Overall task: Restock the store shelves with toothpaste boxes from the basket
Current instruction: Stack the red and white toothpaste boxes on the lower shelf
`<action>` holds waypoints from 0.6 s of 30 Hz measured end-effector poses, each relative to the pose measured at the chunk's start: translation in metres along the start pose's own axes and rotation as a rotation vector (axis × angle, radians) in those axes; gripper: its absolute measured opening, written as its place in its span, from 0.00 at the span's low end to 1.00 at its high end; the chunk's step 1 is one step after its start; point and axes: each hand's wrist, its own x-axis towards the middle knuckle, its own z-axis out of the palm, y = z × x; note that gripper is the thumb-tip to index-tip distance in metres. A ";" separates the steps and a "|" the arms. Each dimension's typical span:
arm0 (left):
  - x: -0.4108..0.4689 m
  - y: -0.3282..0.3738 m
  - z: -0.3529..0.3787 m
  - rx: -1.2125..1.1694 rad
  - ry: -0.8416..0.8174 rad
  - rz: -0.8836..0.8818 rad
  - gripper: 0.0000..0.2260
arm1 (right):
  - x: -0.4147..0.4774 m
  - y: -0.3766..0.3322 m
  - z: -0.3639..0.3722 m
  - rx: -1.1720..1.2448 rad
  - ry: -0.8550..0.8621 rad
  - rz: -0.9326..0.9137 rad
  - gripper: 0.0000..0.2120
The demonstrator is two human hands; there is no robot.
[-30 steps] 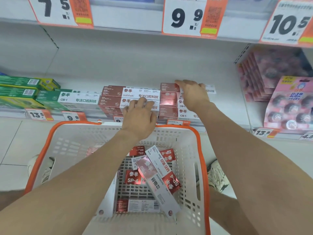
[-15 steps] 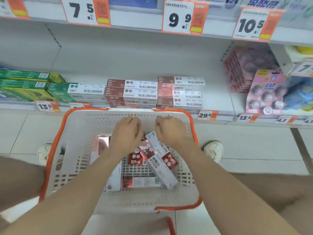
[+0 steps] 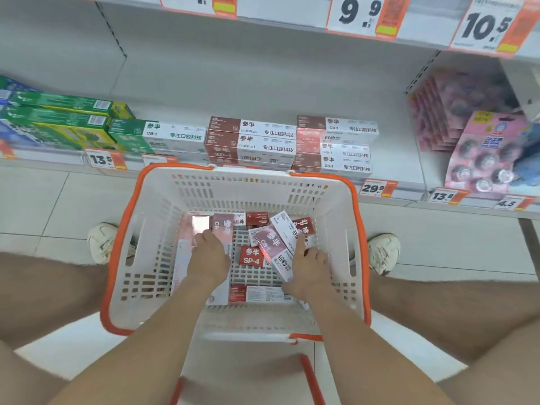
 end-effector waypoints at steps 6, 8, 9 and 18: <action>0.001 0.006 0.008 -0.191 -0.130 -0.092 0.16 | 0.013 0.009 -0.006 0.062 -0.063 -0.023 0.68; -0.002 0.014 0.016 -0.235 -0.167 -0.103 0.14 | 0.013 0.011 -0.004 0.093 -0.082 -0.057 0.68; -0.003 0.018 0.020 -0.298 -0.173 -0.130 0.14 | 0.014 0.014 -0.003 0.093 -0.075 -0.073 0.68; -0.009 0.022 0.018 -0.793 -0.400 -0.357 0.11 | -0.006 0.010 0.010 -0.003 -0.017 -0.183 0.49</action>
